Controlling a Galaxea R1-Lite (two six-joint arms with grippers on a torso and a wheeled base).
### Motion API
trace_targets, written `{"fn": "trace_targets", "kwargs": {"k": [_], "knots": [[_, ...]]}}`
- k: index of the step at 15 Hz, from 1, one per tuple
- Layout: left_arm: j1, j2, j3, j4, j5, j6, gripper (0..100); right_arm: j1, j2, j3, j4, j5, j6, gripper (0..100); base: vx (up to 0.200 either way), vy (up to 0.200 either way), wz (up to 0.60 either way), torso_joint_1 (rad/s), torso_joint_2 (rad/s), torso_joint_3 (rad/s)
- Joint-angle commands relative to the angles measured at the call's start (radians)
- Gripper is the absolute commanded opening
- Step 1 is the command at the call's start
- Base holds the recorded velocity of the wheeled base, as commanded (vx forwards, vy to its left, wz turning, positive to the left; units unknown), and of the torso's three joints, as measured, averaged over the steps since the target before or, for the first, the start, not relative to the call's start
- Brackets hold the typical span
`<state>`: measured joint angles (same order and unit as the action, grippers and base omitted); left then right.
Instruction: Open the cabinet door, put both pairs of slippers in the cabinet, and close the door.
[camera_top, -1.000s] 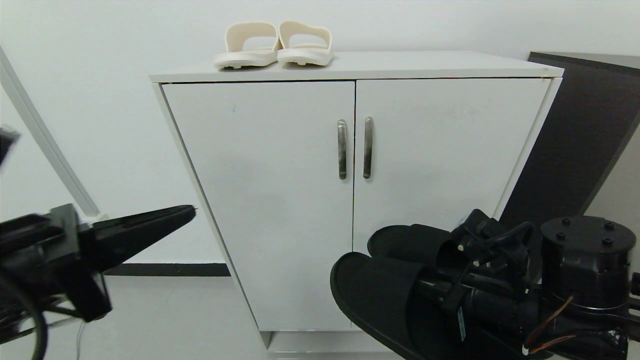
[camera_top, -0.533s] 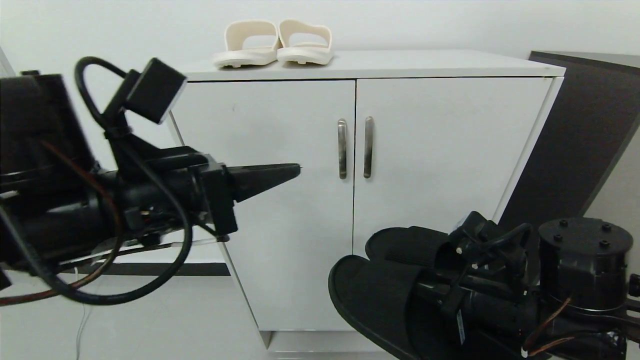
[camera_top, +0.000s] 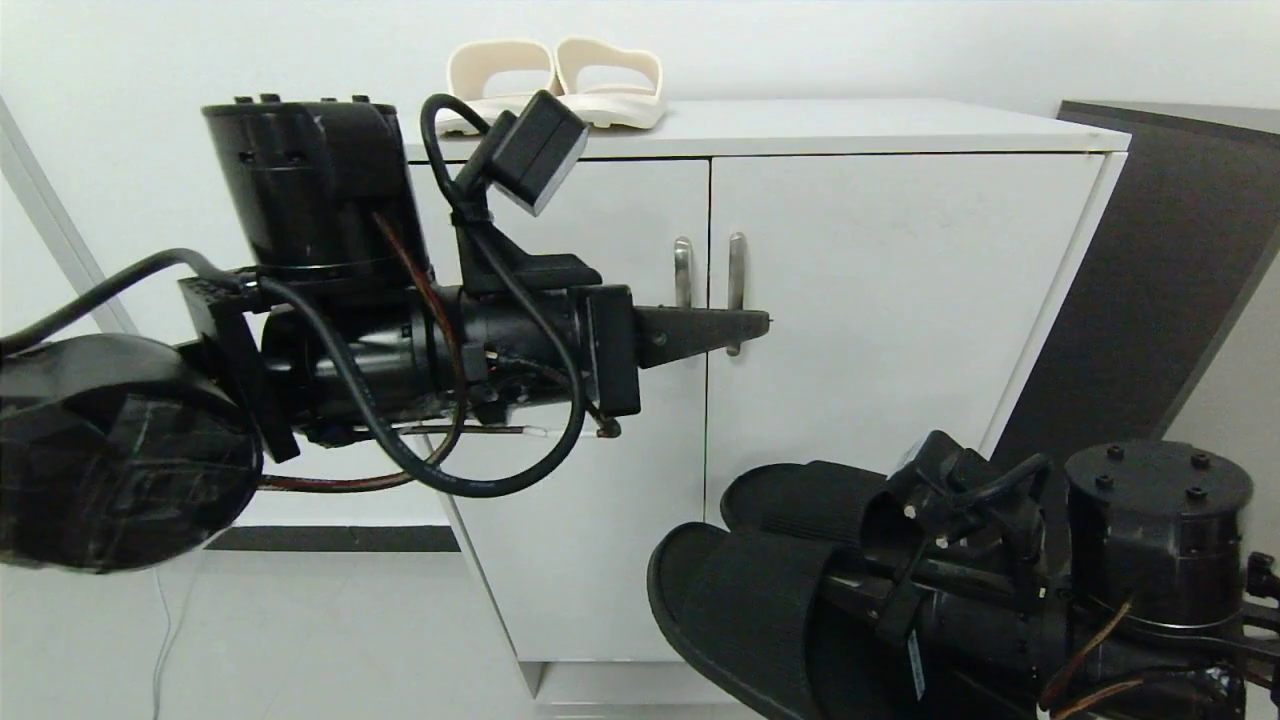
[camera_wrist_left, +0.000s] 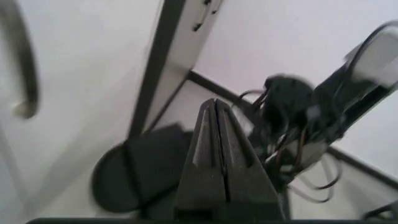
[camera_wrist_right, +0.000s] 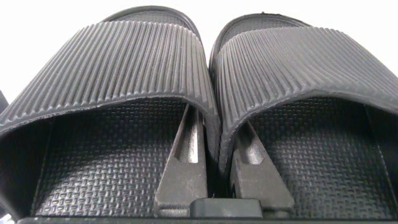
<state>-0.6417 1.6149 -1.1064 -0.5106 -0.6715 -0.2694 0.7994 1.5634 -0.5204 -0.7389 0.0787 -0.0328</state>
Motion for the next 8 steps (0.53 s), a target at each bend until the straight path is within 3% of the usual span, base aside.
{"fn": "trace_targets", "kwargs": {"k": [1,4,8], "knots": [[-0.021,0.049,-0.059,0.000,-0.003,-0.036,0,0.001,0.007,0.013,-0.014,0.033,-0.001,0,0.000,0.000,0.00,0.000,0.00,0.000],[-0.021,0.105,-0.148,0.003,-0.025,-0.100,0,0.001,0.014,0.017,-0.025,0.049,-0.003,0,0.000,0.000,0.00,0.000,0.00,0.000],[-0.019,0.160,-0.202,0.001,-0.034,-0.151,0,0.001,0.018,0.016,-0.025,0.050,-0.001,0,0.000,0.000,0.00,0.000,0.00,0.000]]}}
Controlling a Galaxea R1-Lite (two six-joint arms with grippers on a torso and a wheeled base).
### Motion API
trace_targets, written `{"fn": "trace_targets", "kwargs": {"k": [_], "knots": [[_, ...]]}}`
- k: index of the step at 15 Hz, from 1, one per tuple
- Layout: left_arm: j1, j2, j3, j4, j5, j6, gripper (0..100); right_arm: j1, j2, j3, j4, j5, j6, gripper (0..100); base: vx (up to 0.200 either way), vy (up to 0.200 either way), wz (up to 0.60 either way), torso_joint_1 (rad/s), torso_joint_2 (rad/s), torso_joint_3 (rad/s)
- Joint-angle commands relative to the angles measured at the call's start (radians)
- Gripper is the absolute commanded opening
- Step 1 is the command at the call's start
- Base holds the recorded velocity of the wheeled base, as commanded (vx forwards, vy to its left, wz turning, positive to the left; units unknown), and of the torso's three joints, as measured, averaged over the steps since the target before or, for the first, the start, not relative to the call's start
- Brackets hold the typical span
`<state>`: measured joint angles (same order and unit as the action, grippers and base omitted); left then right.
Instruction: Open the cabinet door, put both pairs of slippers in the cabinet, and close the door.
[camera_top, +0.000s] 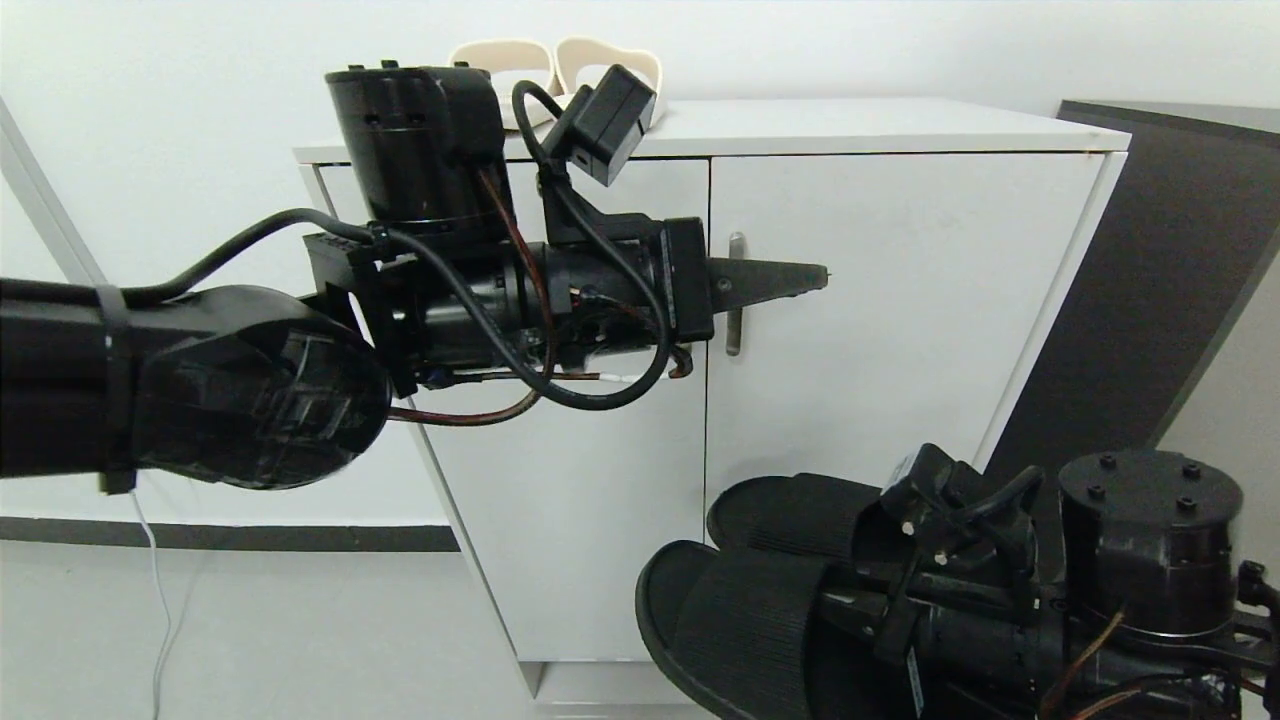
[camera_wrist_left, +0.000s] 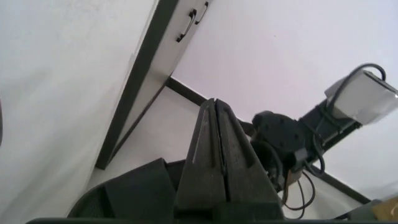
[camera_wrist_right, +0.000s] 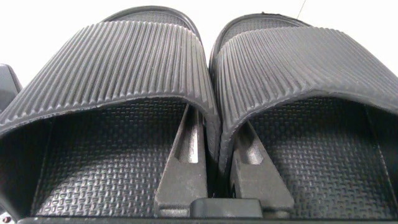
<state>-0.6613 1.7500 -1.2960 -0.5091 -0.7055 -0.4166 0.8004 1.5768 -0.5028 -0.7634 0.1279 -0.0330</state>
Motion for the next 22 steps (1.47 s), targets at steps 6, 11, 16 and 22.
{"fn": "trace_targets", "kwargs": {"k": [6,11,16,22], "knots": [[0.000,-0.023,0.009,0.050,0.037,0.002,100,0.000,0.014,-0.005,-0.001,-0.002,-0.002,0,0.000,0.000,0.00,0.000,0.00,0.000],[0.017,-0.010,0.003,0.050,0.078,0.021,100,0.000,0.008,-0.005,-0.001,-0.002,-0.002,0,0.000,0.000,0.00,0.000,0.00,0.000],[0.034,0.011,-0.009,0.050,0.178,0.085,100,0.000,0.008,-0.005,-0.001,-0.002,-0.002,0,0.000,0.000,0.00,0.000,0.00,0.000],[0.057,0.055,-0.037,0.049,0.261,0.087,100,0.000,0.009,-0.002,-0.001,-0.001,-0.002,0,0.000,0.000,0.00,0.000,0.00,0.000]]}}
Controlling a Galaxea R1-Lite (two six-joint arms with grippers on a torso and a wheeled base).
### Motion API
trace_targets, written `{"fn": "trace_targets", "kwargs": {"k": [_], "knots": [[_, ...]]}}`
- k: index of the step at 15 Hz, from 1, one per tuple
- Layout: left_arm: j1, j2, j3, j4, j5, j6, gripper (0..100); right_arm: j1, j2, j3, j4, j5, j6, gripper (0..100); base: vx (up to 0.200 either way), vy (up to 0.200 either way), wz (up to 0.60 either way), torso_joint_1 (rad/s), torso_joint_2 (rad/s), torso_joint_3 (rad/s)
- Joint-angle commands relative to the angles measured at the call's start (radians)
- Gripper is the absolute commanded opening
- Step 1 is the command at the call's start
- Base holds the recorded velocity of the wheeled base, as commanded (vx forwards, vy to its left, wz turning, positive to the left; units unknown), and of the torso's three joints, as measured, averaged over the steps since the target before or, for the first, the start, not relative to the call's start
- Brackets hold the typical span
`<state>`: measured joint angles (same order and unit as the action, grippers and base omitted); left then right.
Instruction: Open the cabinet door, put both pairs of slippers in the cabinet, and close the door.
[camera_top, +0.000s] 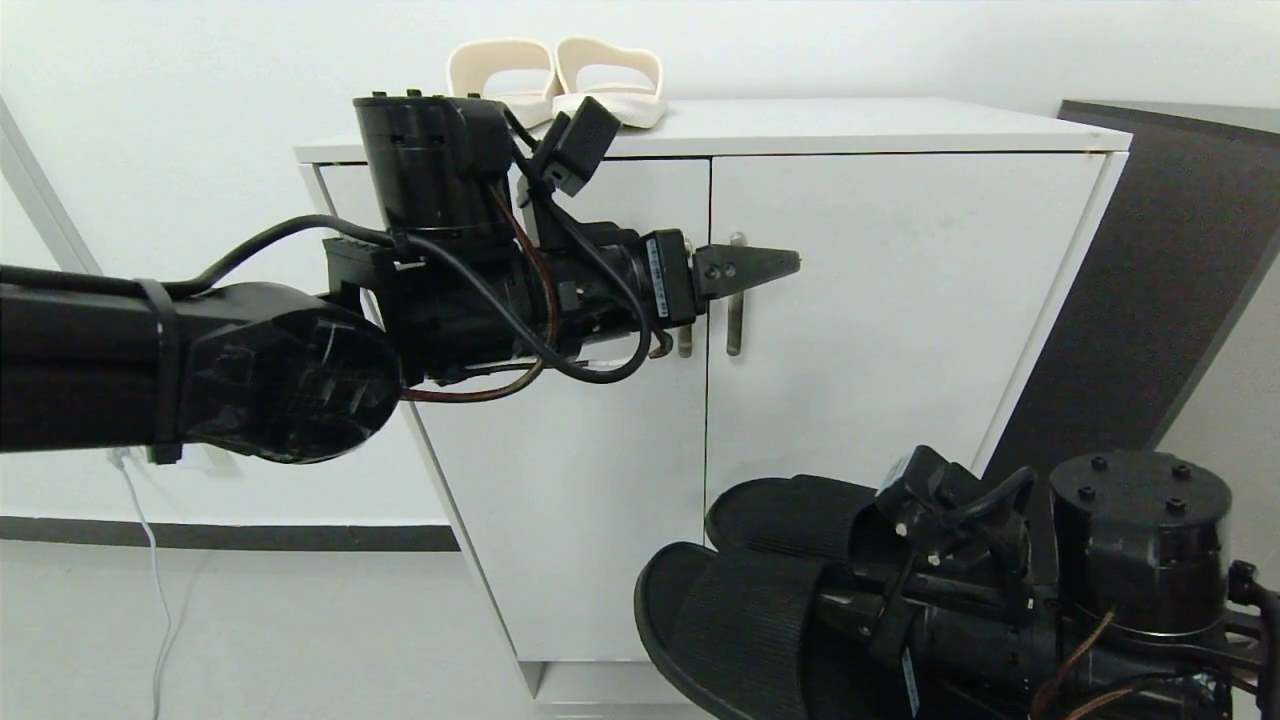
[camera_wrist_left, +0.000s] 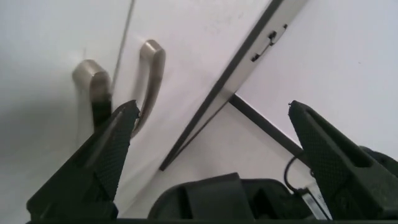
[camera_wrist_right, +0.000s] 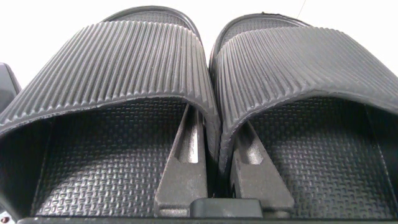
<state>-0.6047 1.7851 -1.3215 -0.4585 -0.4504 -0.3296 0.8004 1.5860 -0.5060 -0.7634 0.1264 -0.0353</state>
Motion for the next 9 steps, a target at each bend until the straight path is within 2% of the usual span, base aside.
{"fn": "trace_targets", "kwargs": {"k": [1,4,9], "knots": [[0.000,0.037,-0.021,-0.005,0.019,0.000,100,0.000,0.002,0.001,-0.001,-0.001,0.000,0,0.000,0.000,0.00,0.000,0.00,0.000],[-0.007,0.091,-0.084,0.000,0.052,0.000,100,0.000,0.003,0.003,-0.001,0.001,-0.001,0,0.000,0.000,0.00,0.000,0.00,0.000],[-0.033,0.139,-0.125,0.004,0.052,-0.002,100,0.000,0.005,0.003,-0.001,0.001,0.000,0,0.000,0.000,0.00,0.000,0.00,0.000]]}}
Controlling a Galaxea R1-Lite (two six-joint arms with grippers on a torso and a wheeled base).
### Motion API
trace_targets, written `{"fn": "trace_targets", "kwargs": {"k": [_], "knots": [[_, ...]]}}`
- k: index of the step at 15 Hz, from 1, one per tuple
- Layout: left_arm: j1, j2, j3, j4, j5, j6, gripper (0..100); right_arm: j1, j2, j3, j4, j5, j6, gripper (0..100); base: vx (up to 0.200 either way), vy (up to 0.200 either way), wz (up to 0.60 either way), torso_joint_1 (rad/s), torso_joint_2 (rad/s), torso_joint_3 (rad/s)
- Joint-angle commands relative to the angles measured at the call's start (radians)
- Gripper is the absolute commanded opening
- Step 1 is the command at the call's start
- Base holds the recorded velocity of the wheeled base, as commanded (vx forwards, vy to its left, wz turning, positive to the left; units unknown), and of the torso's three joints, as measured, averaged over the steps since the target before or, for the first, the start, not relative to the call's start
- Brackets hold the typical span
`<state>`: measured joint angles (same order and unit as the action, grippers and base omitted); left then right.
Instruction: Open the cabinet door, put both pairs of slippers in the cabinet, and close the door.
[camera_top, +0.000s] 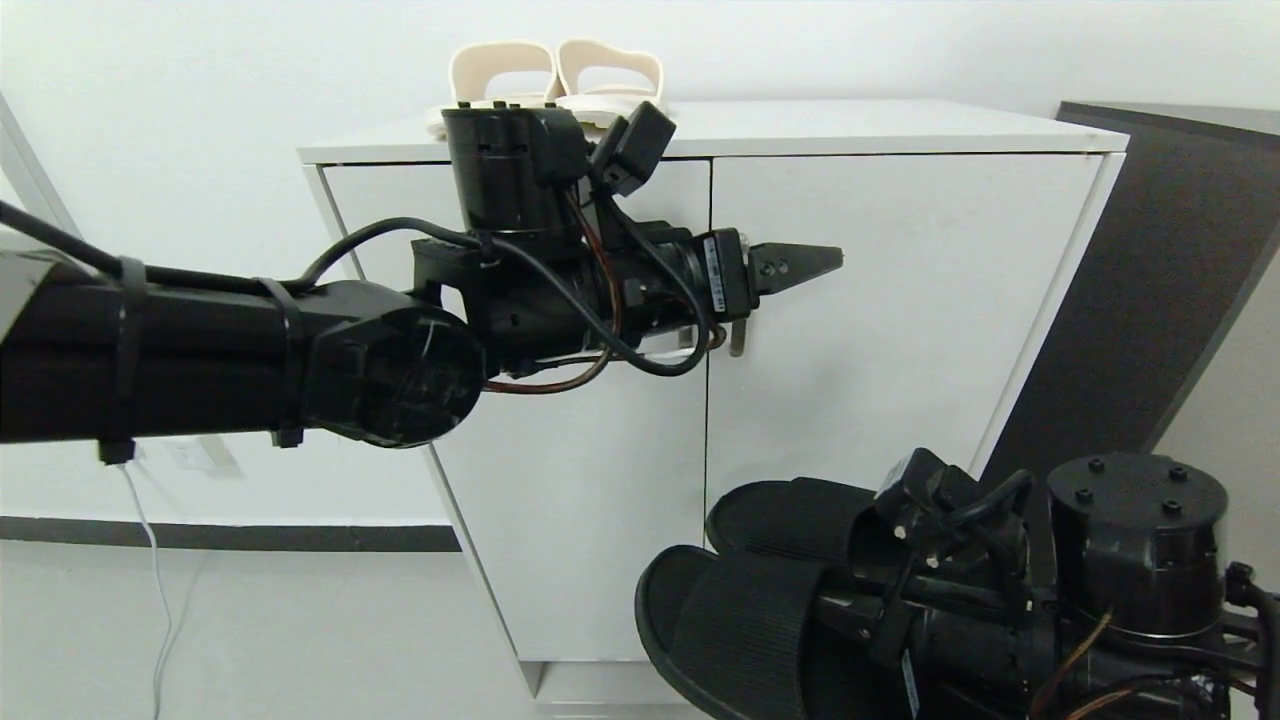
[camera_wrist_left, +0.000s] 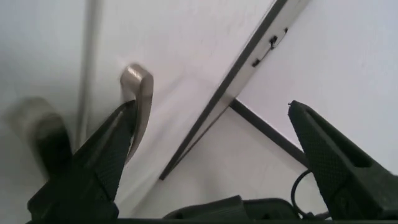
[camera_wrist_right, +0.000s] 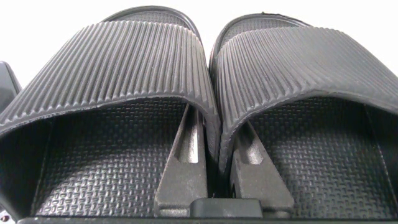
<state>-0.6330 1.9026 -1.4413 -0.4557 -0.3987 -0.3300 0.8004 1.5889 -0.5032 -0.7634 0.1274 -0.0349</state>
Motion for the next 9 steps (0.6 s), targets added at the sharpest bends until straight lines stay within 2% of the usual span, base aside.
{"fn": "trace_targets", "kwargs": {"k": [1,6,8,9], "knots": [[-0.007,0.021,-0.001,0.002,0.000,-0.001,0,0.000,0.002,0.000,-0.001,0.000,0.000,0,0.000,0.000,0.00,0.000,0.00,0.000],[-0.007,-0.010,0.025,0.000,0.000,-0.004,0,0.002,0.000,0.000,-0.001,0.001,-0.002,0,0.000,0.000,0.00,0.000,0.00,0.000],[-0.008,-0.050,0.087,-0.004,-0.002,-0.003,0,0.013,-0.006,0.002,-0.001,0.018,0.001,0,0.000,0.000,0.00,0.000,0.00,0.000],[-0.016,-0.069,0.116,-0.006,-0.003,-0.003,0,0.017,-0.018,0.012,-0.001,0.058,0.003,0,0.000,0.000,0.00,0.000,0.00,0.000]]}}
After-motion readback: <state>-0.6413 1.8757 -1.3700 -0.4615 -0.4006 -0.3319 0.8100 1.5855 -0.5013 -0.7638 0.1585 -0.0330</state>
